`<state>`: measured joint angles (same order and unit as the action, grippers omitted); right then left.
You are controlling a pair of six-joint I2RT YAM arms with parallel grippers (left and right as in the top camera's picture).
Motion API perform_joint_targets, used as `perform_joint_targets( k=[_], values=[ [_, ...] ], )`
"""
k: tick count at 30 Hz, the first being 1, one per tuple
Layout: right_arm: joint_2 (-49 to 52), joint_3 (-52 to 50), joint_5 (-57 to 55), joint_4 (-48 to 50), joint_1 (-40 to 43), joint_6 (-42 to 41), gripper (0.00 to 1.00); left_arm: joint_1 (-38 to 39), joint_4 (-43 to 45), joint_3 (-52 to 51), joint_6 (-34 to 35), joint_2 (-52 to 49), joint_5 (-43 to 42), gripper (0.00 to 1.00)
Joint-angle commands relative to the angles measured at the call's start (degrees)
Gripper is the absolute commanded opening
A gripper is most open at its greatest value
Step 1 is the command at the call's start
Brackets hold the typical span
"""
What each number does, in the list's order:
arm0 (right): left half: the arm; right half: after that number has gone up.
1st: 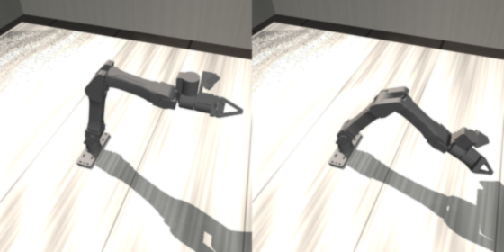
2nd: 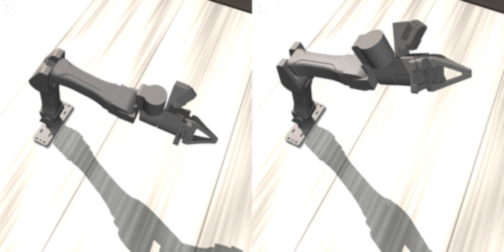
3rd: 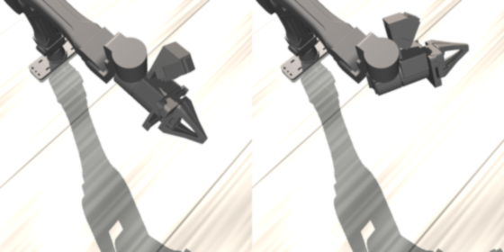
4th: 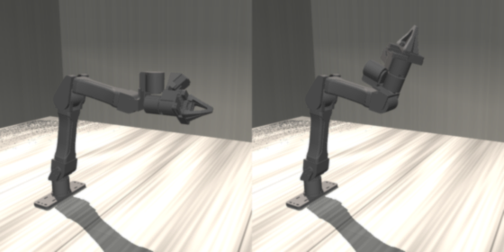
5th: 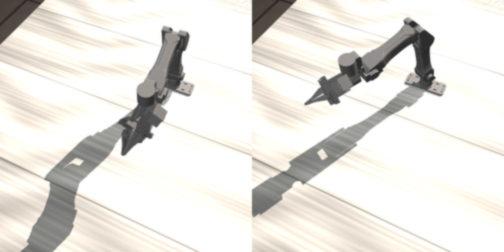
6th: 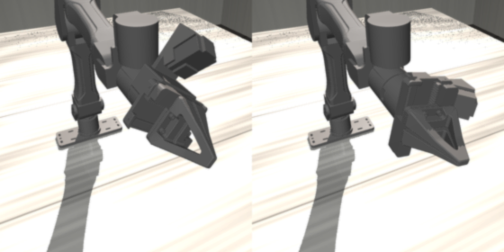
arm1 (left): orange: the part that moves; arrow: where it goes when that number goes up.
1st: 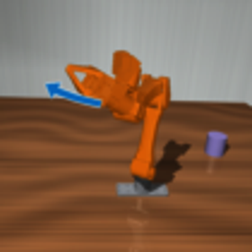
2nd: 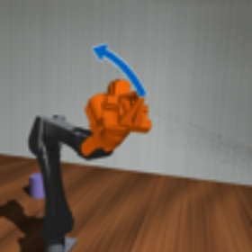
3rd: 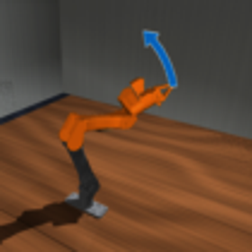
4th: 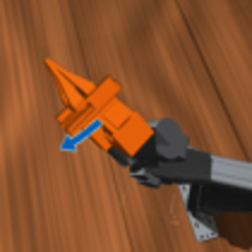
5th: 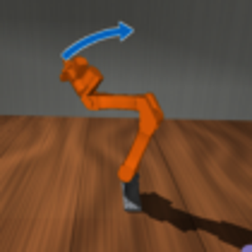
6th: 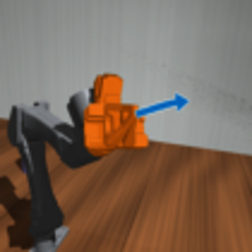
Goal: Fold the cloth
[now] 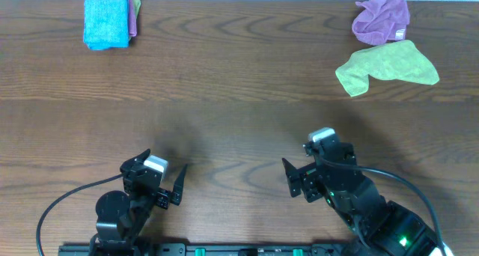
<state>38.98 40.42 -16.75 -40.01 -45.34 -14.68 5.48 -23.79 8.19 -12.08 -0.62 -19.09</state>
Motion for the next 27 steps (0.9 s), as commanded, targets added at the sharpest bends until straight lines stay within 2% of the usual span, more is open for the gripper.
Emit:
perform_joint_targets(
  k=[1,9,11,14,18,21,27],
  values=[
    [0.04,0.48,-0.79,-0.07,-0.44,-0.74,0.99,0.17,0.04,-1.27,-0.83,0.42,0.39,0.95],
    [0.04,0.48,-0.81,-0.87,-0.44,-0.72,0.99,0.17,0.04,-1.27,-0.83,0.42,0.39,0.95],
    [0.02,0.37,-2.54,-4.02,-0.28,4.37,0.99,0.17,0.04,-1.27,-0.83,0.42,0.39,0.95],
    [-1.51,-1.57,-2.73,-5.84,6.36,11.02,0.99,0.17,0.04,-1.27,-0.83,0.42,0.39,0.95],
    [-4.37,-6.58,-1.84,-5.22,18.82,11.63,0.99,0.17,0.04,-1.27,-0.83,0.42,0.39,0.95],
    [-8.35,-13.57,0.74,-1.11,27.23,12.63,0.99,0.17,0.04,-1.27,-0.83,0.42,0.39,0.95],
    [-22.60,-26.99,0.68,4.04,30.56,13.27,0.99,0.17,0.04,-1.27,-0.83,0.42,0.39,0.96]
  ],
)
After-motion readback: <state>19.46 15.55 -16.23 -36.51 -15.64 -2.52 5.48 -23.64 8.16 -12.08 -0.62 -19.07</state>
